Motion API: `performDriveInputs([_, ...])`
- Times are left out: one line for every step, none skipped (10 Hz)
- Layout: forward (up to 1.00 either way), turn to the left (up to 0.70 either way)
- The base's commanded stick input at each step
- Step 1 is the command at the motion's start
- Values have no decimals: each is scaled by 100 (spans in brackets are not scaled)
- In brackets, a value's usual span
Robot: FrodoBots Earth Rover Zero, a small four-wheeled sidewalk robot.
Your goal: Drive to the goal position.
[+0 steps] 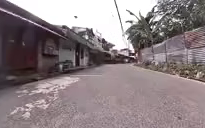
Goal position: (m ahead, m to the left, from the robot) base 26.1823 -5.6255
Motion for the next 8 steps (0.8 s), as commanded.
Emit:
performDriveInputs([50, 7])
performDriveInputs([50, 7])
performDriveInputs([50, 7])
performDriveInputs([50, 7])
performDriveInputs([50, 7])
performDriveInputs([50, 7])
performDriveInputs([50, 7])
performDriveInputs([50, 5])
